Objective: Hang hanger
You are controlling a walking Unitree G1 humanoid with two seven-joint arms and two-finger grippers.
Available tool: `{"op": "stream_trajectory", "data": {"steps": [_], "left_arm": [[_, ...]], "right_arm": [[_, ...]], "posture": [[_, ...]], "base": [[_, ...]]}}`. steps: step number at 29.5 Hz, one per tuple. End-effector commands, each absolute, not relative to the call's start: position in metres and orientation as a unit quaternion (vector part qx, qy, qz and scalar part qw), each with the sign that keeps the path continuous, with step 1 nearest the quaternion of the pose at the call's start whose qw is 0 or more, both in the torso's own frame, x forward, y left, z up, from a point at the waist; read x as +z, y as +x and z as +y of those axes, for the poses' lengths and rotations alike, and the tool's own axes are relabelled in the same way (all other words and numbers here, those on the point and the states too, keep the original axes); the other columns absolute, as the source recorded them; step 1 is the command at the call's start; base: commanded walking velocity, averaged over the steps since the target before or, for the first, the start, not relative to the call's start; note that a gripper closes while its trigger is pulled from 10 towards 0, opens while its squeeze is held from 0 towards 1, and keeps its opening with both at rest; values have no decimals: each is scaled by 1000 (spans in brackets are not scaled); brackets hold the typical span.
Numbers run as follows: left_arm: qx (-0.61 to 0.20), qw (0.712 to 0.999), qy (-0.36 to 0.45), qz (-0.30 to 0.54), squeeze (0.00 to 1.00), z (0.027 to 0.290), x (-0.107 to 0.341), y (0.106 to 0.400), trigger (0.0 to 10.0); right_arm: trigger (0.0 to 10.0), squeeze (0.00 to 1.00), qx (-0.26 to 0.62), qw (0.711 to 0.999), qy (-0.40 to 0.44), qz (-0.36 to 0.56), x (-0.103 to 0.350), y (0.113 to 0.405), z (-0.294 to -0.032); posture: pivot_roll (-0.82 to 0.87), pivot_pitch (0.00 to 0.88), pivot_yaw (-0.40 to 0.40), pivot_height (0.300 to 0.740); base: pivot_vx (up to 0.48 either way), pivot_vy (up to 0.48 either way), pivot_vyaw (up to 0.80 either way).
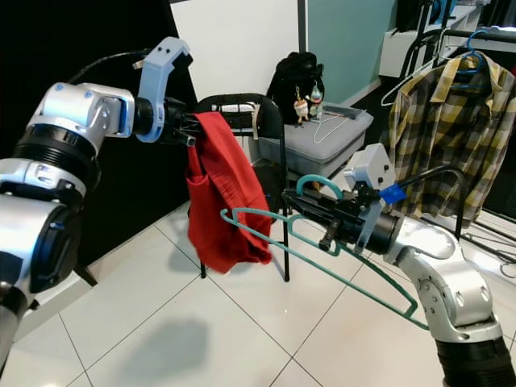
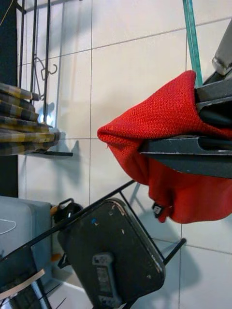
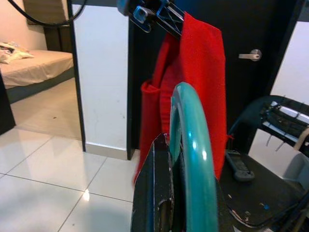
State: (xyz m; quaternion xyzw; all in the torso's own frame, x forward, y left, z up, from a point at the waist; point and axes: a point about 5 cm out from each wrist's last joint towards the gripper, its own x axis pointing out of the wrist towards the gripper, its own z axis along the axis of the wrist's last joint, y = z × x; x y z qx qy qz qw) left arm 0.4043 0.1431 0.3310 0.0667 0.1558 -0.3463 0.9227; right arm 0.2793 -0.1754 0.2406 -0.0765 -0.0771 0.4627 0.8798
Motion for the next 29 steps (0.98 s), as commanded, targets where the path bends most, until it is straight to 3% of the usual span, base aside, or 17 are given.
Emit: {"op": "stream_trajectory", "data": {"steps": [1, 29], "left_arm": [[-347, 925, 66, 140, 0, 139, 348, 402, 10000], [-321, 934, 60, 143, 0, 138, 352, 401, 10000]], "right_arm": [[10000, 0, 456, 881, -86, -86, 244, 282, -174], [10000, 0, 398, 901, -113, -129, 263, 289, -181]], "posture": [[-95, 0, 113, 740], [-103, 0, 115, 740]], "base": [[0, 0, 0], [0, 0, 0]]}}
